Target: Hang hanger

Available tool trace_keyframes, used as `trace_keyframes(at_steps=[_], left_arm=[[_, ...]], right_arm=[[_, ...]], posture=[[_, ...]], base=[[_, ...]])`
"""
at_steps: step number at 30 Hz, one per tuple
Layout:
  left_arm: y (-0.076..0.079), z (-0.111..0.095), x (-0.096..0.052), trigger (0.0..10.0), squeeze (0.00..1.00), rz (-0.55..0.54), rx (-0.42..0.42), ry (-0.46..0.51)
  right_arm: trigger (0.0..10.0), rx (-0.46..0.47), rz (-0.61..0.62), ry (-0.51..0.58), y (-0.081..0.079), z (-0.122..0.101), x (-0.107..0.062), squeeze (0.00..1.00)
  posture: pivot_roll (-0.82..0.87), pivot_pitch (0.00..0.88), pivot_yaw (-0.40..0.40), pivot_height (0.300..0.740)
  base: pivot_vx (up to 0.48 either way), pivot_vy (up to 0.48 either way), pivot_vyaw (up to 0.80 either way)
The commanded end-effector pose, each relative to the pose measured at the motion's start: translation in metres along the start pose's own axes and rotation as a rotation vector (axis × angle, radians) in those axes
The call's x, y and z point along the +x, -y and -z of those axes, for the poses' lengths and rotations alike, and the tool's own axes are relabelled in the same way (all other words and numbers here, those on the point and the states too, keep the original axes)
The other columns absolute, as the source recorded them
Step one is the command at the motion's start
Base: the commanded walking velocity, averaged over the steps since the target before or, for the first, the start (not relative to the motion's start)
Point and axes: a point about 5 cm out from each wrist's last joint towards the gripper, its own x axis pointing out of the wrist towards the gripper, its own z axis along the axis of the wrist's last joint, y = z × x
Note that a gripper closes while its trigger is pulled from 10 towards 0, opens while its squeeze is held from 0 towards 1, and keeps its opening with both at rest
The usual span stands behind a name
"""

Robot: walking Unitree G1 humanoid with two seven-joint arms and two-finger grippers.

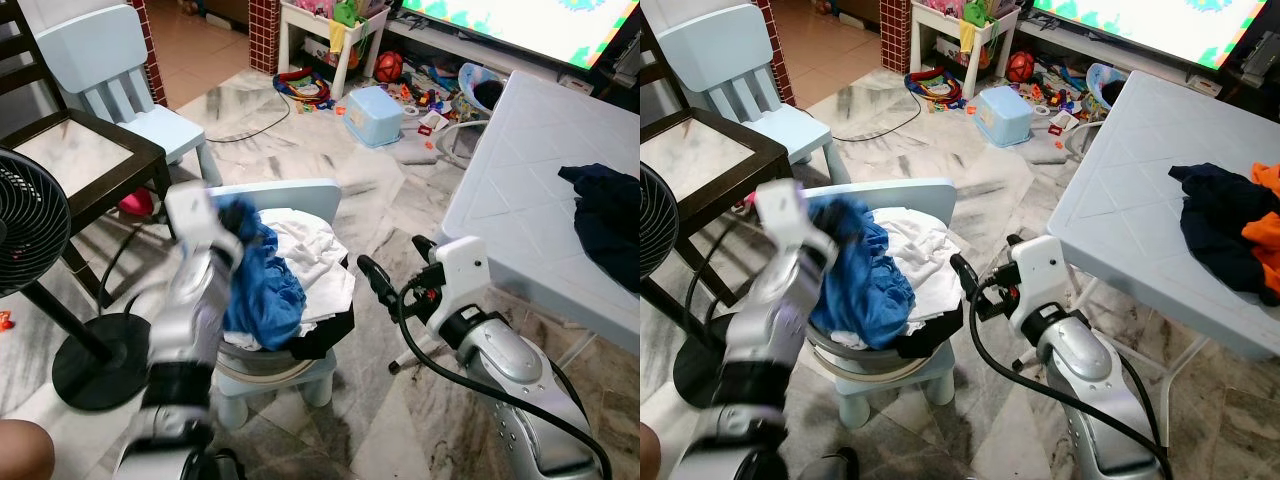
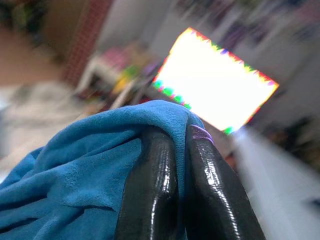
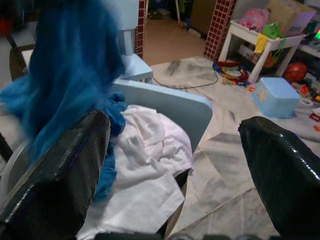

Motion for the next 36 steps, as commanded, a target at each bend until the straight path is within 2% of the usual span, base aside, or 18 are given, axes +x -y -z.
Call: trace_keyframes(at_steps=[1,4,5,6,7,8,9,11,12,14,18,19,20,22,26,29,32,36], left_arm=[[0.017,-0.018,0.004,0.0,0.0,0.094,-0.014,0.09],[0.021,-0.029,0.004,0.0,0.0,0.115,-0.02,0.169],[0.016,-0.025,0.001,0.0,0.0,0.092,-0.01,0.172],[0.003,-0.01,-0.006,0.0,0.0,0.031,-0.005,0.128],[0.003,-0.01,-0.006,0.0,0.0,0.031,-0.005,0.128],[-0.014,0.012,-0.02,0.0,0.0,-0.063,0.005,0.05],[-0.023,0.024,-0.028,0.0,0.0,-0.119,-0.007,0.002],[-0.048,0.062,-0.057,0.0,0.0,-0.298,-0.038,-0.178],[-0.048,0.062,-0.057,0.0,0.0,-0.298,-0.038,-0.178],[-0.06,0.089,-0.083,0.0,0.0,-0.411,-0.089,-0.321],[-0.063,0.096,-0.091,0.0,0.0,-0.455,-0.123,-0.355],[-0.067,0.106,-0.1,4.8,0.0,-0.487,-0.128,-0.421],[-0.072,0.115,-0.113,10.0,1.0,-0.542,-0.125,-0.501],[-0.071,0.115,-0.116,10.0,1.0,-0.523,-0.121,-0.521],[-0.075,0.11,-0.124,10.0,1.0,-0.563,-0.091,-0.563],[-0.08,0.103,-0.141,10.0,1.0,-0.615,-0.033,-0.586],[-0.084,0.094,-0.161,10.0,1.0,-0.674,0.091,-0.594],[-0.078,0.08,-0.174,10.0,1.0,-0.647,0.288,-0.544]], right_arm=[[10.0,-0.011,0.056,-0.002,0.011,0.0,-0.003,0.0],[10.0,-0.004,0.066,0.0,0.01,0.001,-0.004,0.0],[10.0,-0.003,0.065,0.0,0.009,0.002,-0.004,0.0],[10.0,0.004,0.061,0.001,0.006,0.003,-0.004,0.0],[10.0,0.004,0.061,0.001,0.006,0.003,-0.004,0.0],[10.0,0.009,0.053,0.002,0.003,0.003,-0.004,0.0],[10.0,0.009,0.049,0.003,0.002,0.003,-0.004,0.0],[10.0,0.008,0.045,0.004,0.002,0.003,-0.004,0.0],[10.0,0.008,0.045,0.004,0.002,0.003,-0.004,0.0],[10.0,0.004,0.046,0.002,0.005,0.003,-0.004,0.0],[10.0,0.003,0.048,0.002,0.006,0.003,-0.005,0.0],[10.0,0.002,0.047,0.001,0.006,0.003,-0.004,0.0],[10.0,0.0,0.041,0.001,0.005,0.003,-0.003,0.0],[10.0,-0.001,0.036,0.0,0.004,0.003,-0.003,0.0],[10.0,-0.008,0.023,-0.003,0.002,0.003,-0.004,0.0],[10.0,-0.012,0.026,-0.008,0.005,0.004,-0.006,0.0],[10.0,-0.014,0.03,-0.013,0.006,0.005,-0.008,0.0],[10.0,-0.011,0.024,-0.017,0.004,0.006,-0.007,0.0]], posture=[[-0.03,0.122,-0.137,0.74],[-0.03,0.129,-0.13,0.74],[-0.03,0.129,-0.13,0.74],[-0.02,0.132,-0.13,0.74],[-0.02,0.132,-0.13,0.74],[-0.02,0.136,-0.131,0.74],[-0.02,0.137,-0.132,0.74],[-0.02,0.142,-0.136,0.74],[-0.02,0.142,-0.136,0.74],[-0.02,0.146,-0.141,0.74],[-0.02,0.146,-0.144,0.74],[-0.02,0.146,-0.145,0.74],[-0.02,0.145,-0.148,0.74],[-0.02,0.144,-0.148,0.74],[-0.02,0.142,-0.145,0.74],[-0.02,0.144,-0.143,0.74],[-0.01,0.15,-0.141,0.74],[-0.01,0.15,-0.147,0.74]], base=[[0.0,0.0,0.0],[0.0,0.0,0.0],[0.0,0.0,0.0],[0.0,0.0,0.0],[0.0,0.0,0.0],[0.0,0.0,0.0],[0.0,0.0,0.0],[0.0,0.0,0.0],[0.0,0.0,0.0],[0.0,0.0,0.0],[0.0,0.0,0.0],[0.0,0.0,0.0],[0.0,0.0,0.0],[0.0,0.0,0.0],[0.0,0.0,0.0],[0.0,0.0,0.0],[0.0,0.0,0.0],[0.0,0.0,0.0]])
